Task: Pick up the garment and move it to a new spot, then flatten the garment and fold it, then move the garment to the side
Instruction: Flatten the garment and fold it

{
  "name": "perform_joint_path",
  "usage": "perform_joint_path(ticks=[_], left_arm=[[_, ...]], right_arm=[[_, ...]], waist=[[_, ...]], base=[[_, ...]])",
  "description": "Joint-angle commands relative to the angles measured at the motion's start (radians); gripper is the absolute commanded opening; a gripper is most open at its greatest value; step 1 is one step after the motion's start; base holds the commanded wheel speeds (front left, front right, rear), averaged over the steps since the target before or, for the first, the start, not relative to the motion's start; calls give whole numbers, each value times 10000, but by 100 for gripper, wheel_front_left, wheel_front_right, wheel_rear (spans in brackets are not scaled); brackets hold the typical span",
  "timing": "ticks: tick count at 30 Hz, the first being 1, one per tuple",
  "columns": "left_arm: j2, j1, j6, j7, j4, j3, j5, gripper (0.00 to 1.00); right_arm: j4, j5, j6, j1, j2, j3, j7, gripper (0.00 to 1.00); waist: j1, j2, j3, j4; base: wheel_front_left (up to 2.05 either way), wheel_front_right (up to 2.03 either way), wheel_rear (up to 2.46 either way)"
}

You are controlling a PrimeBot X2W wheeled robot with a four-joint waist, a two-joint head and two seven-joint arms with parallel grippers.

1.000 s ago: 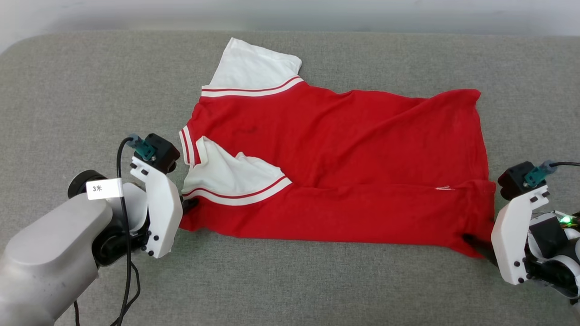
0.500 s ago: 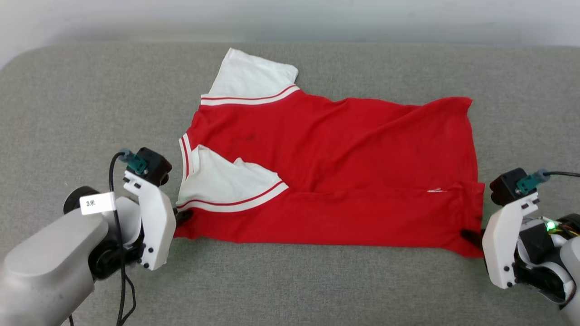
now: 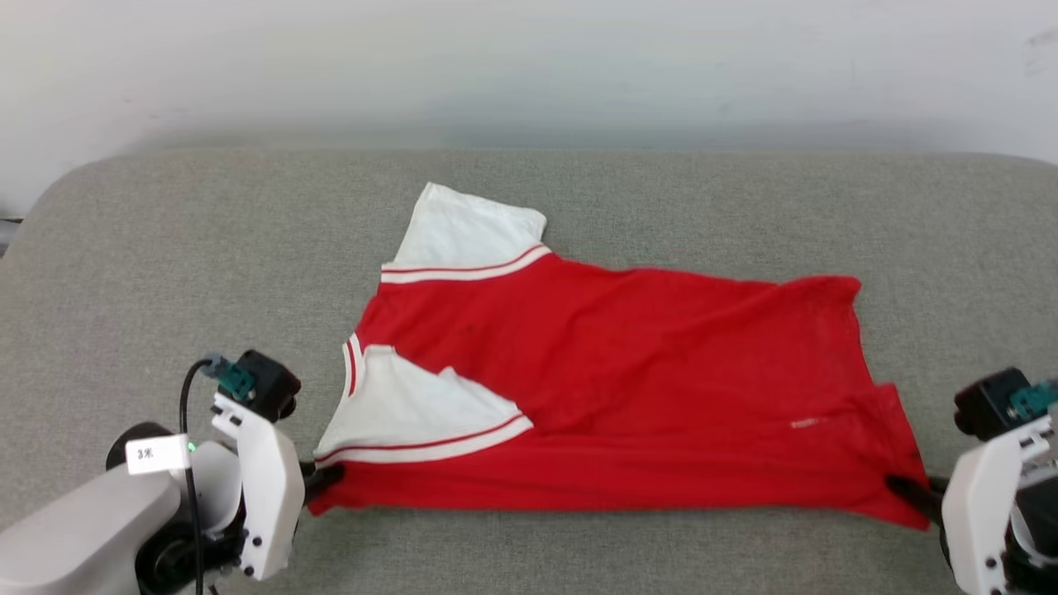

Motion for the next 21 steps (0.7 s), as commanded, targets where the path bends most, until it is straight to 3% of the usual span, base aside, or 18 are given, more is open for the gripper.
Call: perform_joint_path(ticks=[1,9,18,19,20,21], left_arm=[[98,181,109,-58,-42,-13,-79,0],[235,1102,558,-172,-616,-242,-406,0],[-341,1546,659,-380,298,-485,-325,0],[-400,1558,677,-466,382,-447,-327,53],[-421,1534,697,-557,434,-413,-284,100],[-392,1502,696,-616,466,-395,-255,100]], right_arm=[[-80,-32,-16,240,-87,-102,69,0],[-651,-252,-16,1730,141,-1070,792,0],[173,-896,-16,2096,897,-1150,826,0],[189,-944,-16,2068,984,-1184,665,22],[189,-1003,-16,2046,1056,-1234,509,75],[163,-1063,-16,2041,1099,-1287,349,100]], waist=[[0,0,-25,14],[0,0,29,37],[0,0,261,50],[0,0,241,50],[0,0,201,52],[0,0,147,46]], base=[[0,0,0],[0,0,0],[0,0,0],[0,0,0],[0,0,0],[0,0,0]])
